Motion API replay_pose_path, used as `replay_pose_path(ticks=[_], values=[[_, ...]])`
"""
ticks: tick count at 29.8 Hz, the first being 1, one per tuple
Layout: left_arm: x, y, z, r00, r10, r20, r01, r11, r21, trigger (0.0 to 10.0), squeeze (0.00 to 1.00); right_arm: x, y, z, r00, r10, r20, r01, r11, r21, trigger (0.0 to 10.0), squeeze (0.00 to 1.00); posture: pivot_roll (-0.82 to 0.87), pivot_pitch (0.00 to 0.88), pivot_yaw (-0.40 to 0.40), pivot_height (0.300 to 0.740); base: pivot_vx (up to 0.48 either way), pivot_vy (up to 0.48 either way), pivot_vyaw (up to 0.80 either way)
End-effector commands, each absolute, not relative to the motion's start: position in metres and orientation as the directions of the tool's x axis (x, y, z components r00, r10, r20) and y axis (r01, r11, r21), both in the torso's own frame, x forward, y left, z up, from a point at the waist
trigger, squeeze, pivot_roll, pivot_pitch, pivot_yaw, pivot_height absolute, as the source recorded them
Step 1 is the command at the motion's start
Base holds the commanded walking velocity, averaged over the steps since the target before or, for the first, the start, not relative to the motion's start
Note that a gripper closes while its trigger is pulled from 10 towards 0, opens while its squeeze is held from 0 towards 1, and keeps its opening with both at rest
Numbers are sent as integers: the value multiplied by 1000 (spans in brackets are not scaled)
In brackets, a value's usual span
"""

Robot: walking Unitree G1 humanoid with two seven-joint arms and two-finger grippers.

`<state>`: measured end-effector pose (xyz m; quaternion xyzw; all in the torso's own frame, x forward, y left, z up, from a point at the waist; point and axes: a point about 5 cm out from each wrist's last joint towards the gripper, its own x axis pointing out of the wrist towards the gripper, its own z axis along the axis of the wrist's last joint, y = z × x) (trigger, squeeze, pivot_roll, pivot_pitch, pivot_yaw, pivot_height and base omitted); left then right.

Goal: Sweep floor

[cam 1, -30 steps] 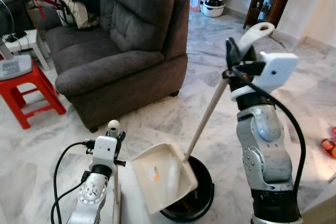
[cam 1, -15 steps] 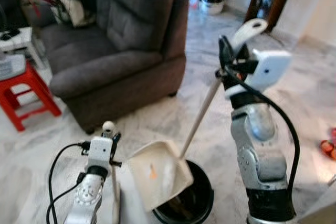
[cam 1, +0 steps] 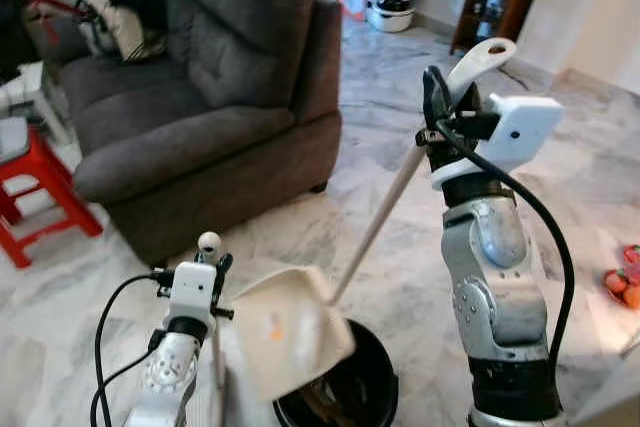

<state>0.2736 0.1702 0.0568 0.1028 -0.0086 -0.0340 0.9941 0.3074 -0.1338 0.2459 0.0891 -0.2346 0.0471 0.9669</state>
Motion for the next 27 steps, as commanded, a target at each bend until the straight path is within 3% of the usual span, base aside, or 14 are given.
replay_pose_path(ticks=[1, 27], values=[[273, 178, 60, 998, -54, 33, 46, 976, 213, 10000, 0, 306, -127, 256, 861, 73, 503, -158, 979, 129, 10000, 0, 124, 0, 42, 740, 0, 0, 0], [272, 177, 60, 998, -63, 32, 55, 976, 213, 10000, 0, 292, -107, 264, 779, 127, 613, -136, 990, -31, 10000, 0, 124, 13, 43, 740, 0, 0, 0]])
